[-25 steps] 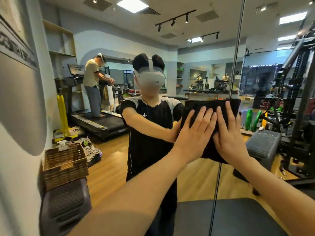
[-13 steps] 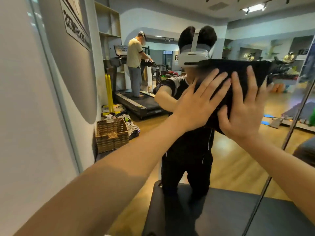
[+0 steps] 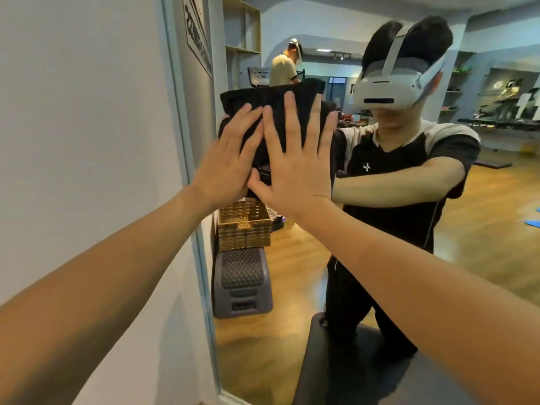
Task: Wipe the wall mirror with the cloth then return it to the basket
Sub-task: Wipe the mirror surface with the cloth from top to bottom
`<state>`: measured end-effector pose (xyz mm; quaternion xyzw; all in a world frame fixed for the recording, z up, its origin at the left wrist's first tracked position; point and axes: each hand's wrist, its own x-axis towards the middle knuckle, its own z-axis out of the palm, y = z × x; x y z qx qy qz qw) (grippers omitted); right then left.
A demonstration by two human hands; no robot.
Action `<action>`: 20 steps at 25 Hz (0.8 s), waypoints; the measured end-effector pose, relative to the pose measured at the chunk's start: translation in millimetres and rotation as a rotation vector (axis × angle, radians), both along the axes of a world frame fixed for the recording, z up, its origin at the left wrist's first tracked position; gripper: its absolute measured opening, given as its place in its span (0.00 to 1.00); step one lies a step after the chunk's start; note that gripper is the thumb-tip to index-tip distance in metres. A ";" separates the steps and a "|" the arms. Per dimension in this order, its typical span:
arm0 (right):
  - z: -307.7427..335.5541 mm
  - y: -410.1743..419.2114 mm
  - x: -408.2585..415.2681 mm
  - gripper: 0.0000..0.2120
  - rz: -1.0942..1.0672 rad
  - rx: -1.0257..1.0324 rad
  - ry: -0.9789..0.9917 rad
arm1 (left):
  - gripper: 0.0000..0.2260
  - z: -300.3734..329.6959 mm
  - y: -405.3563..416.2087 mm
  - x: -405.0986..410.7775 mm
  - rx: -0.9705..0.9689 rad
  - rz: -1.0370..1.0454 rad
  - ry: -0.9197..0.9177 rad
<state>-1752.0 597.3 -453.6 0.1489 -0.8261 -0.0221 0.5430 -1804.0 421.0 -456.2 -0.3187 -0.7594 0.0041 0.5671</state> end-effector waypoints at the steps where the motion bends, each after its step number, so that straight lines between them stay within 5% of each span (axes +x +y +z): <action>1: -1.6 -21.9 -7.3 0.42 0.009 0.025 -0.006 | 0.37 -3.2 -23.8 -5.9 -0.005 0.018 -0.004; 10: -63.2 -105.3 -41.9 0.39 0.072 0.117 -0.059 | 0.26 -73.0 -102.4 -30.5 0.090 0.036 -0.047; 20: -153.3 1.3 -1.3 0.44 0.068 0.241 -0.111 | 0.31 -169.6 -10.9 34.1 0.038 0.041 -0.336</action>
